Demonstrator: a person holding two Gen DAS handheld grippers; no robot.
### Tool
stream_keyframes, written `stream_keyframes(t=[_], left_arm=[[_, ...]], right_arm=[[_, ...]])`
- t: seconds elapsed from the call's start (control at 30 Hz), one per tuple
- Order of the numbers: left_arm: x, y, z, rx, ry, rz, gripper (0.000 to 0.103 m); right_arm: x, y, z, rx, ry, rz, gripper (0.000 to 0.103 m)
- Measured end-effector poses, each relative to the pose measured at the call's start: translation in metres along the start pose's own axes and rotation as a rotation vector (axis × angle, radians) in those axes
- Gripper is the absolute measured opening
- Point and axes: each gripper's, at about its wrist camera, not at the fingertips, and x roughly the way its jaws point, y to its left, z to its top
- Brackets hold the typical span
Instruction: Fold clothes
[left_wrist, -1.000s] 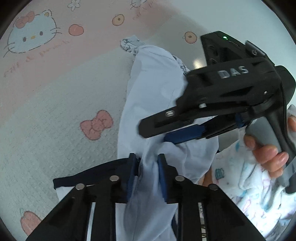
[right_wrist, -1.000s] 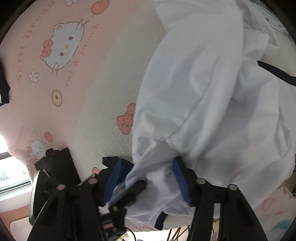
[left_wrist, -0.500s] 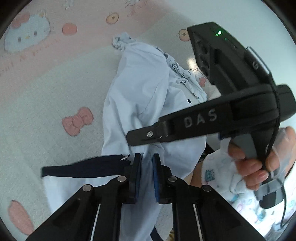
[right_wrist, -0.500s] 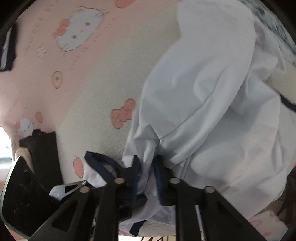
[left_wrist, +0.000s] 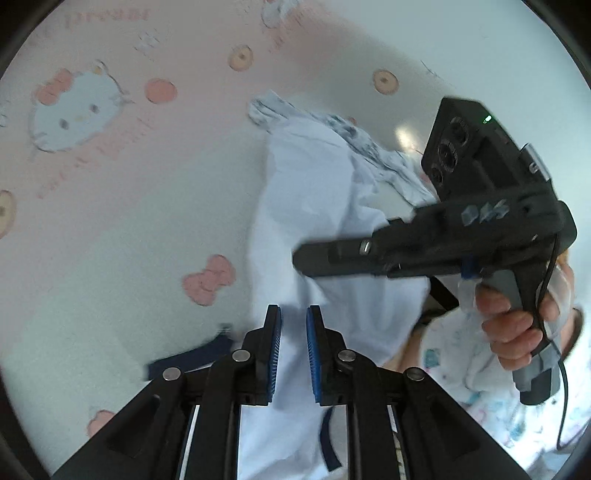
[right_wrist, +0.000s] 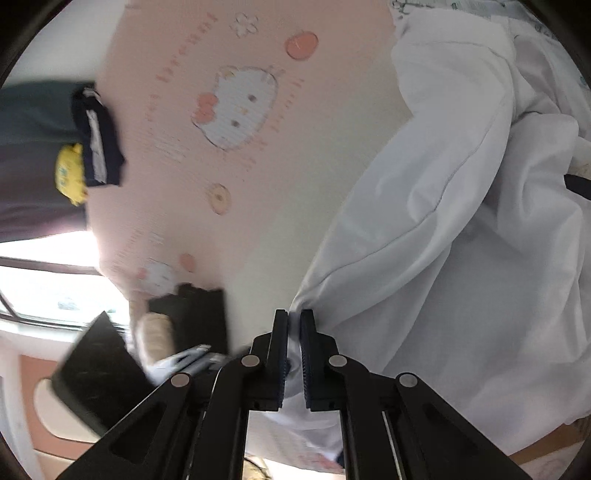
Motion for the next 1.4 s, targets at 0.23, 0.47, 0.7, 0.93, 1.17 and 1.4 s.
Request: stream_keyframes(t=[0.23,0.47,0.7,0.93,1.17,1.4], left_arm=[[0.037,0.015,0.019,-0.065,0.057,-0.001,0.021],[0.045,0.027,0.026,-0.104,0.032,-0.058,0.088],[0.052,0.041,0.023,-0.17,0.015,-0.071,0.064],[0.06,0.033,0.013,-0.174,0.01,-0.205,0.019],[0.061,0.019,0.007,-0.147,-0.003,-0.223,0.014],[0.055,0.016,0.001,-0.209,-0.033,-0.231,0.014]], right_arm=[[-0.006,0.002,0.009,-0.029,-0.015,-0.111,0.005],[-0.001,-0.004,0.009,0.066,0.014,-0.117,0.044],[0.005,-0.011,0.009,0.162,0.044,-0.123,0.051],[0.019,-0.021,0.016,0.265,0.028,-0.153,0.059],[0.032,-0.039,0.006,0.339,0.029,-0.219,0.058],[0.028,-0.023,0.006,0.204,-0.031,-0.297,0.015]])
